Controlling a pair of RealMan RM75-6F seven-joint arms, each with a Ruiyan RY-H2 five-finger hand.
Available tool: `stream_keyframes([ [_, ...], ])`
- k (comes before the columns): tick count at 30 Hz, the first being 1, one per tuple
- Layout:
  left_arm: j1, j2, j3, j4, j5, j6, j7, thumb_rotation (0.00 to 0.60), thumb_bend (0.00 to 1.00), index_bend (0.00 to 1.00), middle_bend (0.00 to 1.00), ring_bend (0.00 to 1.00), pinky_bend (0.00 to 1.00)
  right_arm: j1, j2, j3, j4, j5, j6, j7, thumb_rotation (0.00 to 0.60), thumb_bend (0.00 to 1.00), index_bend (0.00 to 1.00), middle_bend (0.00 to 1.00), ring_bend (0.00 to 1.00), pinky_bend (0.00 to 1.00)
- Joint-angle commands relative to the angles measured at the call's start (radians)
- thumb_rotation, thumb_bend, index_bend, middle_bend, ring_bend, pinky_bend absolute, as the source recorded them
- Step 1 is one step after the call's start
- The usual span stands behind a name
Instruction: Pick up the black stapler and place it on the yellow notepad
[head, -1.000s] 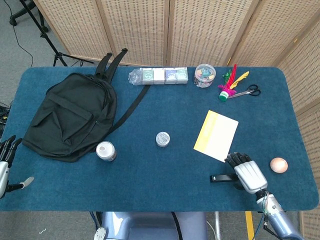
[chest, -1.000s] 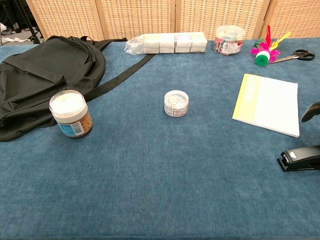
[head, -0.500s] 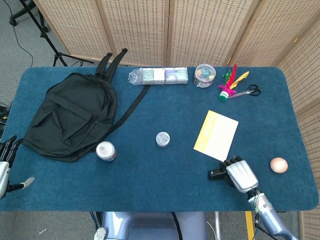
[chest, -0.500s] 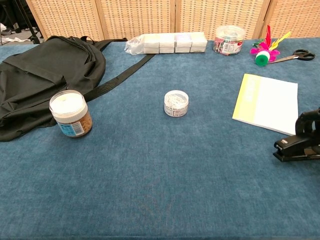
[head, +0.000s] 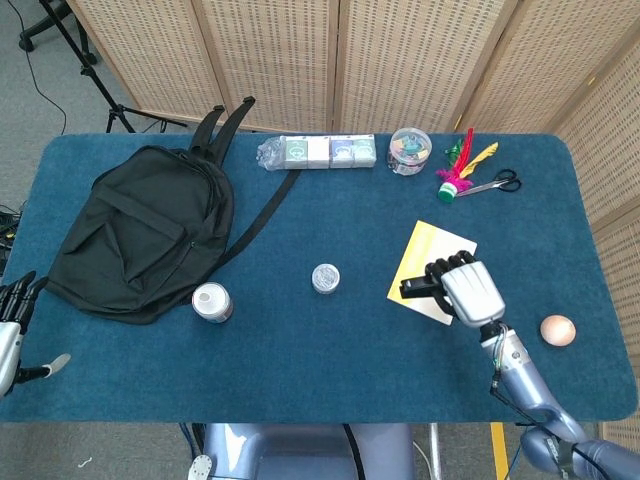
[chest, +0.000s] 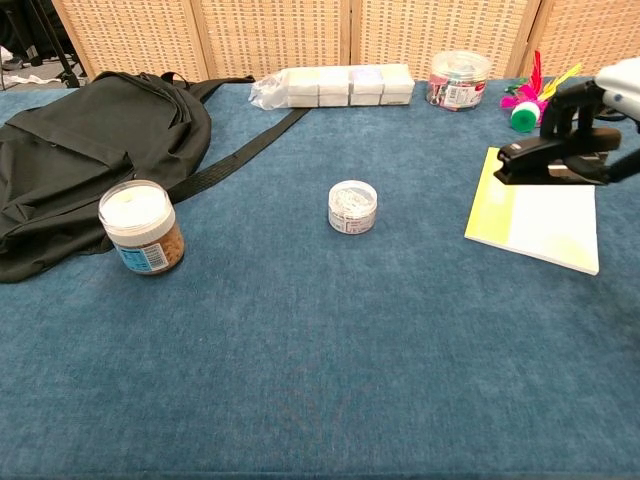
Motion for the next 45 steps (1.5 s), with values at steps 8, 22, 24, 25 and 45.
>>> stream_keyframes([
  [8,-0.014,-0.003,-0.01,0.005,-0.035,-0.028,0.004,0.6,0.0,0.0,0.0,0.0,0.0,0.116,-0.241,0.043,0.37,0.088,-0.065,0.078,0.6,0.76,0.51,0.5,0.44,0.32],
  [22,-0.031,-0.005,-0.012,0.006,-0.064,-0.06,0.013,0.6,0.0,0.0,0.0,0.0,0.0,0.134,-0.356,-0.008,0.601,0.064,-0.045,0.203,0.6,0.73,0.51,0.44,0.43,0.32],
  [24,-0.031,-0.007,-0.012,0.006,-0.064,-0.059,0.016,0.6,0.0,0.0,0.0,0.0,0.0,0.132,-0.354,-0.014,0.602,0.07,-0.058,0.205,0.6,0.71,0.49,0.38,0.38,0.31],
  [25,-0.031,-0.007,-0.011,0.005,-0.064,-0.06,0.017,0.6,0.0,0.0,0.0,0.0,0.0,0.13,-0.35,-0.018,0.596,0.077,-0.078,0.205,0.6,0.67,0.42,0.3,0.3,0.28],
  [45,-0.028,-0.007,-0.001,-0.002,-0.039,-0.046,0.019,0.6,0.0,0.0,0.0,0.0,0.0,-0.073,0.076,-0.074,-0.157,0.073,0.136,-0.046,0.6,0.49,0.02,0.0,0.0,0.02],
])
